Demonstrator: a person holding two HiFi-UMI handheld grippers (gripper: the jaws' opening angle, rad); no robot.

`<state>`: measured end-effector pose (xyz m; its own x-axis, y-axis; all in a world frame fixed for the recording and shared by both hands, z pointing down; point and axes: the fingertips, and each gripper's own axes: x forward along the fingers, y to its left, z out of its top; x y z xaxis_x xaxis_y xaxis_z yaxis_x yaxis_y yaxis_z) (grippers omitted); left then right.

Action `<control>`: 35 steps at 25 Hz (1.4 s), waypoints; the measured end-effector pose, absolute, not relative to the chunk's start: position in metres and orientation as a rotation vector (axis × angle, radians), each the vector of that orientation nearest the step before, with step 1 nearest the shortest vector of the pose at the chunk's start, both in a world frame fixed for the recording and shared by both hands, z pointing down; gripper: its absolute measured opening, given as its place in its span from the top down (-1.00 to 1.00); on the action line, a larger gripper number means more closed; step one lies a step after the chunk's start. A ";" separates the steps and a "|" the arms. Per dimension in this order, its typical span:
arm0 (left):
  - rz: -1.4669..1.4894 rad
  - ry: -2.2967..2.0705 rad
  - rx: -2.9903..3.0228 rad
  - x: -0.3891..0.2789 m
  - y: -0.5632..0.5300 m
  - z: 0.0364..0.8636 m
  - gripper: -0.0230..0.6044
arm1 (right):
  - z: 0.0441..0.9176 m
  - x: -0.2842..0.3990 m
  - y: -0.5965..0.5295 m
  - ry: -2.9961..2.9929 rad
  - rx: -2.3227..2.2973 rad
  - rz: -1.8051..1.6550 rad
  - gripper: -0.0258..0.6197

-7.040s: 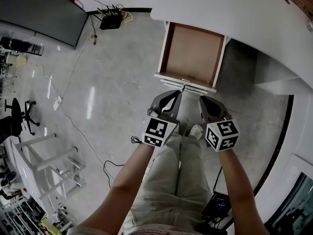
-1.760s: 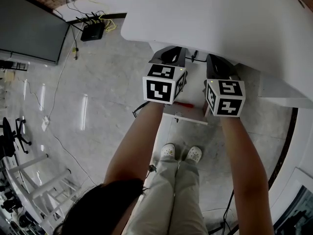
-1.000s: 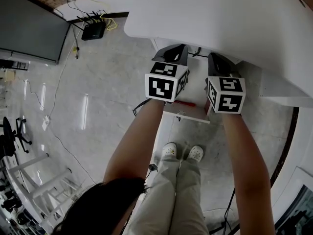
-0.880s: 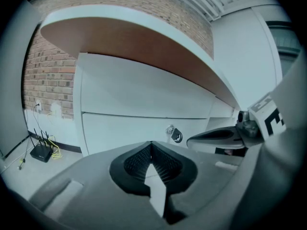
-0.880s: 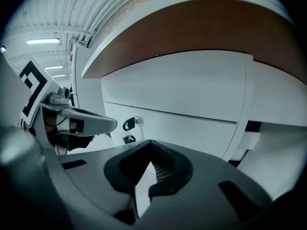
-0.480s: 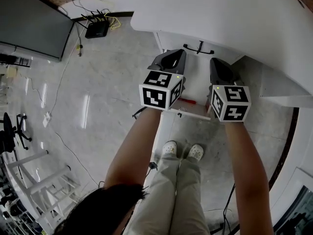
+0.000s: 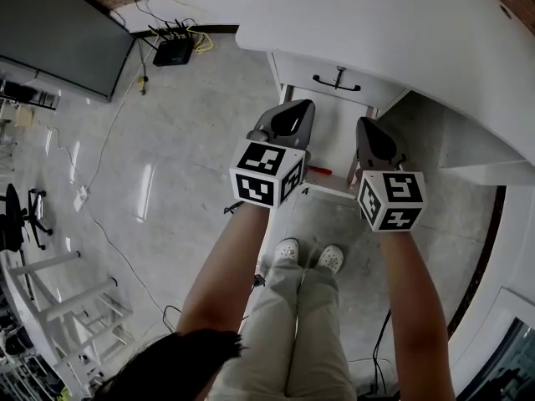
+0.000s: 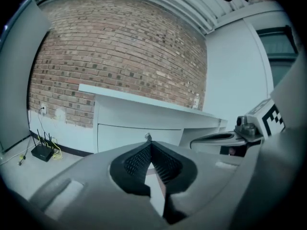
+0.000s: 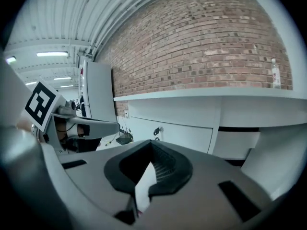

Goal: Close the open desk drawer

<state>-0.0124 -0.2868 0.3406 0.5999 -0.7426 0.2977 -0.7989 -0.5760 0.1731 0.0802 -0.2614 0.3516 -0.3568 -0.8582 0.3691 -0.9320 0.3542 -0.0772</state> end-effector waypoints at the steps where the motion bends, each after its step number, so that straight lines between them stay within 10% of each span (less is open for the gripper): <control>1: 0.269 -1.258 2.546 -0.013 -0.281 0.336 0.91 | 0.346 0.080 -0.256 -2.362 1.605 0.408 0.89; 35: 0.081 -1.242 2.755 -0.002 -0.117 0.089 0.91 | 0.097 0.066 -0.096 -2.599 1.439 0.313 0.89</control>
